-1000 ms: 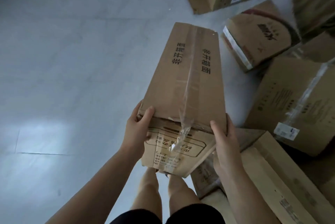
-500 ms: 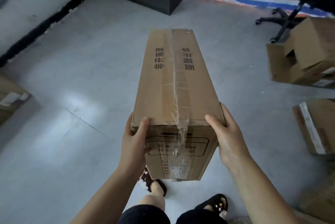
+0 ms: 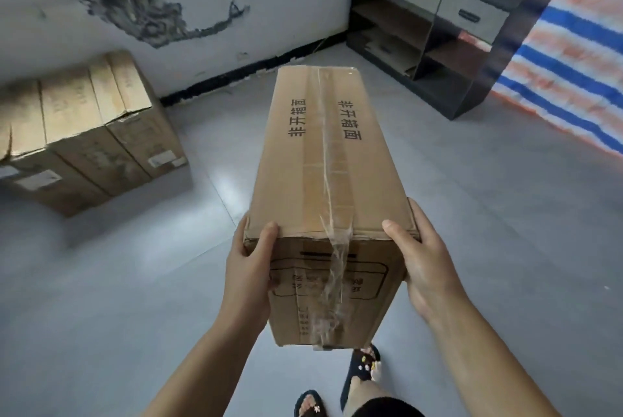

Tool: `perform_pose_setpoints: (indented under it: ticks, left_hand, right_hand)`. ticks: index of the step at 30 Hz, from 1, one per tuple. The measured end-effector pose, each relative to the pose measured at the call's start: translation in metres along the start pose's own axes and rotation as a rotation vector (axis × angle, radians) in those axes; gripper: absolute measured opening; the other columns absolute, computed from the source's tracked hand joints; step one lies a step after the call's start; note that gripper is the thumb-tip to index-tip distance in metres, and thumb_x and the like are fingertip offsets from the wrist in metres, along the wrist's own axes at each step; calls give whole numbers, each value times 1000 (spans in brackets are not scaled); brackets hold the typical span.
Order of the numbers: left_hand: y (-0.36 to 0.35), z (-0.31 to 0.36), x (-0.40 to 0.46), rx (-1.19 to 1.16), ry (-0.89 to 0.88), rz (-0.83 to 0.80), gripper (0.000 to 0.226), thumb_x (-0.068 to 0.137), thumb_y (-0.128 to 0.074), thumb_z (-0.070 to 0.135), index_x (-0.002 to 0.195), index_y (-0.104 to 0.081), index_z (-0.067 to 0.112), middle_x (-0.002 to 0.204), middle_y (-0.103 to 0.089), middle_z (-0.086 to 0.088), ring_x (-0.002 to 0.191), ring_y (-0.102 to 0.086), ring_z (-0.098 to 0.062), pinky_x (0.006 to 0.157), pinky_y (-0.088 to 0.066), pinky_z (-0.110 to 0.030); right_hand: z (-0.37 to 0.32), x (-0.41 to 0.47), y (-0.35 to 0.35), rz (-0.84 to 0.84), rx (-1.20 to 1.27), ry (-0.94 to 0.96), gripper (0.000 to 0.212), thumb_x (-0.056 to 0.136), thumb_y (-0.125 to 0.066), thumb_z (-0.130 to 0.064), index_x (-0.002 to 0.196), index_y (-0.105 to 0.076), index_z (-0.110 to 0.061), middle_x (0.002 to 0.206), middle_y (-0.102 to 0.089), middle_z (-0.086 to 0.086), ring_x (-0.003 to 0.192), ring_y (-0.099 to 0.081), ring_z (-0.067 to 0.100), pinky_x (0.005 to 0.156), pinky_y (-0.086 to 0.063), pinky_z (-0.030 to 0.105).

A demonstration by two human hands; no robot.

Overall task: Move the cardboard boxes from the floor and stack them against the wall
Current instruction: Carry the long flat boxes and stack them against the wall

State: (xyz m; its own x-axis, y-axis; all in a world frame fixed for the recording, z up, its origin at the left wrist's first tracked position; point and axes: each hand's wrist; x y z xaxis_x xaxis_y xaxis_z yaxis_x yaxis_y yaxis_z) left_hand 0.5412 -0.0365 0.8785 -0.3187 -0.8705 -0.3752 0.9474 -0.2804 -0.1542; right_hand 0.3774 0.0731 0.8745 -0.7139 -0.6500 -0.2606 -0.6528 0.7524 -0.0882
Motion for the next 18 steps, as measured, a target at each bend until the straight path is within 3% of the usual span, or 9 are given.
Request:
perform_pose_setpoints:
  ticks: [4,8,18]
  left_hand:
    - [12,23,46,-36,-40,69,28,93,-53,25,119,-56,36,89,-69,14,71,-65,0,49,-46,-21]
    - [11,40,104,-67,-56,149,29,92,-54,27,119,-55,39,97,-67,9,78,-63,-5,52,-46,-24]
    - [-6,101,286,-170,-50,362,26,93,-54,27,118,-58,31,88,-70,10,74,-66,-6,55,-48,-30]
  right_hand:
    - [-14,51,-43,-110,1,15,35,91,-57,-9,116,-61,-33,110,-70,-3,104,-65,18,97,-48,43]
    - [-27,116,-78,-212,-3,10,36,92,-56,-9,119,-59,-32,110,-70,-4,104,-66,17,97,-49,43]
    - [-81,326,-189,-419,-121,-34,36,91,-58,-10,115,-59,-37,106,-71,-10,103,-65,11,98,-49,37]
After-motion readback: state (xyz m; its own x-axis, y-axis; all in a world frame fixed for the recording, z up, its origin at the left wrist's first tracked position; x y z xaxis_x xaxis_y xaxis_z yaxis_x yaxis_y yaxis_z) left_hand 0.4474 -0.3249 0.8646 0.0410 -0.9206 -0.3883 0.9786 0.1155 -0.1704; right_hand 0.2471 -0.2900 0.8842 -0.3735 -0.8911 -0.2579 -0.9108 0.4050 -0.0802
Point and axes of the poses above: each hand's wrist, its own x-axis towards the middle knuckle, its own y-axis out of the back of the hand, z = x × y
